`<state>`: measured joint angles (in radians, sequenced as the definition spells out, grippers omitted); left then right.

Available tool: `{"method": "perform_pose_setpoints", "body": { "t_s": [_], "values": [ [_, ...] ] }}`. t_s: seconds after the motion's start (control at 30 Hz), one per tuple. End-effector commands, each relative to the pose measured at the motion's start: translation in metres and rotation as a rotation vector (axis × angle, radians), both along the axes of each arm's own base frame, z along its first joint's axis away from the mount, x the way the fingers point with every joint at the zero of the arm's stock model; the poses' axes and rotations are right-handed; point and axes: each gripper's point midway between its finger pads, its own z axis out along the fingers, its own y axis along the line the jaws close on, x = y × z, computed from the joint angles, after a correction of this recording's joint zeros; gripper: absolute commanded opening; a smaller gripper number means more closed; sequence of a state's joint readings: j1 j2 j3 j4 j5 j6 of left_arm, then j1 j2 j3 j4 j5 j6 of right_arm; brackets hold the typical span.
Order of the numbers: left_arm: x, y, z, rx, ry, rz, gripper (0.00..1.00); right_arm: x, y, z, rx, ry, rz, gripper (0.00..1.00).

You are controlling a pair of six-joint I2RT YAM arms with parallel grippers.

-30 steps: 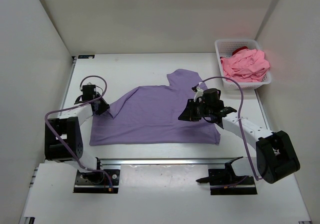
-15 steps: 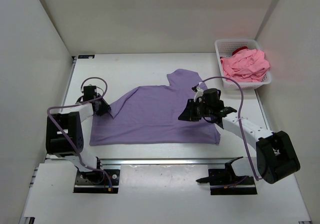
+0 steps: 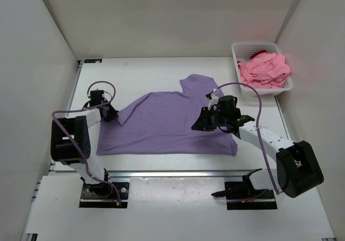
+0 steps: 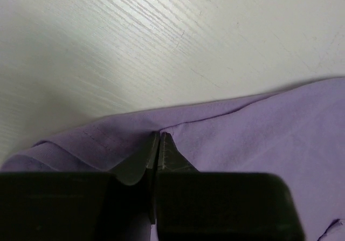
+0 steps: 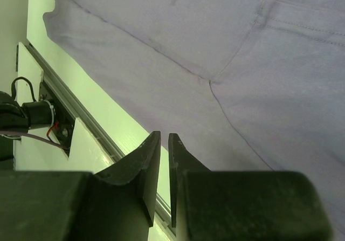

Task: Fold and stack the t-shirts
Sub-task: Grap the side of the flattened tshirt furthest away from the robot with both arms

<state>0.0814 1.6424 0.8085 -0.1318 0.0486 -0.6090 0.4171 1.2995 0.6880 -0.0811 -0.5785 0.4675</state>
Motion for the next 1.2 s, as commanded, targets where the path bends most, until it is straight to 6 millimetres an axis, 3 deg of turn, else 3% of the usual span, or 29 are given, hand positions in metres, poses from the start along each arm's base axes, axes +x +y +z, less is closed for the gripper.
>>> {"method": "perform_pose_setpoints", "body": {
  "t_s": [0.0,0.13,0.2,0.37,0.53,0.67,0.77,0.9,0.97,1.0,1.03,1.07,1.1,1.13,1.17],
  "values": [
    [0.017,0.000,0.016,0.000,-0.060,-0.015,0.08,0.002,0.002,0.011,0.029,-0.039,0.008,0.11],
    [0.026,-0.006,0.044,0.011,-0.111,-0.028,0.03,0.011,0.004,0.013,0.036,-0.042,-0.004,0.11],
    [0.030,-0.006,0.052,0.022,-0.119,-0.040,0.01,0.017,0.008,0.024,0.049,-0.048,-0.009,0.12],
    [0.044,-0.003,0.078,0.045,-0.183,-0.056,0.00,0.056,0.005,0.035,0.038,-0.085,-0.066,0.14],
    [0.057,-0.003,0.093,0.007,-0.231,-0.048,0.00,0.128,-0.019,0.034,-0.052,-0.139,-0.200,0.16],
    [0.078,-0.002,0.110,0.002,-0.279,-0.043,0.00,0.199,-0.064,0.024,-0.140,-0.156,-0.355,0.18],
    [0.090,0.003,0.116,0.008,-0.295,-0.029,0.00,0.242,-0.084,0.013,-0.234,-0.181,-0.408,0.19],
    [0.102,0.004,0.114,0.004,-0.305,-0.018,0.00,0.285,-0.105,-0.002,-0.389,-0.194,-0.438,0.21],
    [0.106,0.002,0.115,-0.004,-0.316,-0.019,0.00,0.316,-0.113,-0.012,-0.447,-0.204,-0.444,0.24],
    [0.107,0.004,0.112,-0.010,-0.313,-0.011,0.00,0.317,-0.119,-0.039,-0.507,-0.150,-0.437,0.25],
    [0.107,0.000,0.108,-0.017,-0.302,-0.025,0.00,0.332,-0.120,-0.024,-0.517,-0.171,-0.457,0.28],
    [0.108,0.000,0.109,-0.026,-0.306,-0.021,0.00,0.350,-0.122,-0.025,-0.539,-0.198,-0.452,0.28],
    [0.108,0.001,0.106,-0.026,-0.300,-0.025,0.00,0.348,-0.127,-0.056,-0.596,-0.136,-0.424,0.32],
    [0.108,0.004,0.106,-0.012,-0.297,-0.022,0.00,0.358,-0.123,-0.039,-0.608,-0.158,-0.424,0.34],
    [0.108,0.003,0.106,-0.004,-0.297,-0.024,0.00,0.375,-0.129,-0.042,-0.620,-0.176,-0.431,0.37]
  ]
}}
